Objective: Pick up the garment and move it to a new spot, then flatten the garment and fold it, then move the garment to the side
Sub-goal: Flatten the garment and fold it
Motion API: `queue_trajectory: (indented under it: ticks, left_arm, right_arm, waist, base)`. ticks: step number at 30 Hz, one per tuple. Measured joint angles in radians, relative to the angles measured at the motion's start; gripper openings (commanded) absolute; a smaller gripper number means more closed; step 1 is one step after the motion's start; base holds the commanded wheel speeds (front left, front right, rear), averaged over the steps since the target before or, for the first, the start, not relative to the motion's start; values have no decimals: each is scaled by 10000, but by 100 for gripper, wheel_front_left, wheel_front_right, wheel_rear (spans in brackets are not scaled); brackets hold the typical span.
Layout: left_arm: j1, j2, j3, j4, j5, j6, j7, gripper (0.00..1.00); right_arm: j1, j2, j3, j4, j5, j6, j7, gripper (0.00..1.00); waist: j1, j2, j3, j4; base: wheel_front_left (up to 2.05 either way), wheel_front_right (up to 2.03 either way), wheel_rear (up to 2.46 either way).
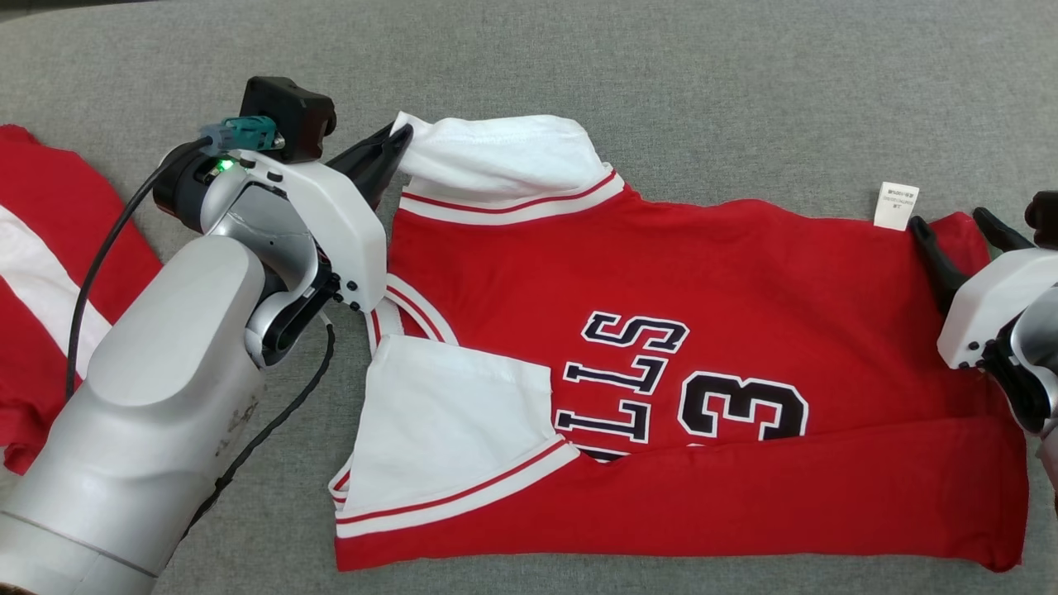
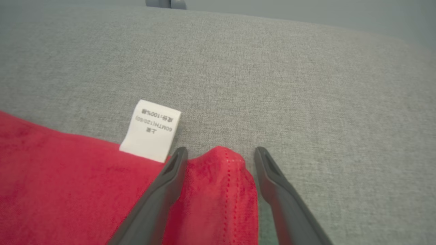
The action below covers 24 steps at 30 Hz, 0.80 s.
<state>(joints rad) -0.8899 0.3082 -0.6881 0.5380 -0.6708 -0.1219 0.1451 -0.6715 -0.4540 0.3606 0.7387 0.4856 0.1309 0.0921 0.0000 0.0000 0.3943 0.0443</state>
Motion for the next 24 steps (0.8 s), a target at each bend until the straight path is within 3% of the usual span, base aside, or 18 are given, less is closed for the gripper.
queue_trajectory:
  ticks: [3,4,6,24]
  left_arm:
    - [38,38,0,-111,-63,59,35,0]
    - [52,56,2,-134,-73,88,40,0]
    - [58,92,6,-161,-82,123,42,0]
    - [-845,182,487,646,318,940,-1204,0]
  right_arm:
    - [-152,-58,96,270,48,10,128,100]
    - [-201,-67,121,347,69,12,151,88]
    - [-281,-65,180,476,146,12,240,0]
    - [-1692,-282,633,859,19,12,-374,0]
  waist:
    - [0,0,8,29]
    - [0,0,8,30]
    - [0,0,9,18]
    - [1,0,555,-115]
  base:
    - [0,0,0]
    - [0,0,0]
    - [0,0,0]
    - [0,0,0]
